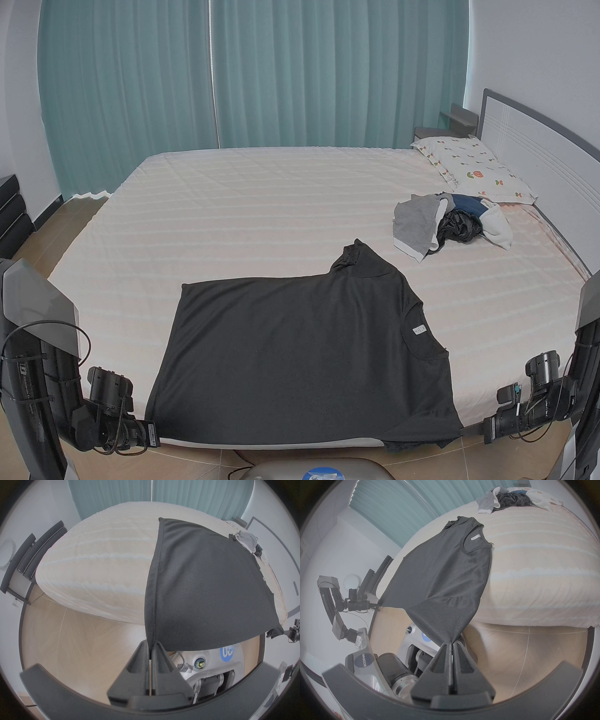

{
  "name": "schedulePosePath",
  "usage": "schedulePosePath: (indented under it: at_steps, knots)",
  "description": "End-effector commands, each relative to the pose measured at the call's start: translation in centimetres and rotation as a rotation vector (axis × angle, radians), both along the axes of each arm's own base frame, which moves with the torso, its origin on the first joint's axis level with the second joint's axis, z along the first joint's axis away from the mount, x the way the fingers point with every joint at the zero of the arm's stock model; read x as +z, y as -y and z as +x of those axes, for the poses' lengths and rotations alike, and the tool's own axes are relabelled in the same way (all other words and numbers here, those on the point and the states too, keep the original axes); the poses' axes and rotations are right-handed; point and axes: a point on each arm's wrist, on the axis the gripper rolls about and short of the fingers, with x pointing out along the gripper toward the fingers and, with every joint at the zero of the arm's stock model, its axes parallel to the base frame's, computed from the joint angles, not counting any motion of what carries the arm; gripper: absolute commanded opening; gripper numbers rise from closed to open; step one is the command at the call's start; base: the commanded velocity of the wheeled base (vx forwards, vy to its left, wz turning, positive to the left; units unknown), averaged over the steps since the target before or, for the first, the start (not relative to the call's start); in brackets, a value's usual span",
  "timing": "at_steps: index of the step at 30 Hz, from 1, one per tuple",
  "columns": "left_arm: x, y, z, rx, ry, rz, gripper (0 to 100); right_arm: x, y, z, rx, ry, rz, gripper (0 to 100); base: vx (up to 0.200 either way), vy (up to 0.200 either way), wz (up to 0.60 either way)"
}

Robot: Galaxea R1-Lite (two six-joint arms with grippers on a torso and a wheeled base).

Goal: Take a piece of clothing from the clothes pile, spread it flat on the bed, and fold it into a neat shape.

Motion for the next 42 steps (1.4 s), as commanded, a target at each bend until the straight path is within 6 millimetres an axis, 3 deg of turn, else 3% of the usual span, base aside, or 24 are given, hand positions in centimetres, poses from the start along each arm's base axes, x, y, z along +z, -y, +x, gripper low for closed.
schedulePosePath:
  at_steps: [1,10,17,27,33,42]
  knots:
    - [0.8,0.0,-0.5,-0.012,0.002,0.006,0,0.2,-0.2,-0.7,0.015,-0.021,-0.003,0,0.000,0.000,0.00]
    - [1.1,-0.1,-1.0,-0.046,-0.036,0.019,0,0.7,-0.3,-1.0,0.030,-0.017,-0.008,0,0.000,0.000,0.00]
    - [3.2,-0.6,0.4,-0.010,0.155,-0.044,0,1.9,-0.3,-0.7,0.039,0.059,0.022,0,0.000,0.000,0.00]
    - [4.6,-0.8,4.0,0.164,0.319,-0.176,0,2.8,-0.1,2.2,-0.022,0.195,0.092,0,0.000,0.000,0.00]
    - [4.8,-0.8,4.7,0.188,0.347,-0.198,0,3.2,0.2,5.1,-0.107,0.223,0.151,0,0.000,0.000,0.00]
    - [5.5,-0.7,6.8,0.293,0.417,-0.295,0,3.5,0.2,7.2,-0.119,0.262,0.168,0,0.000,0.000,0.00]
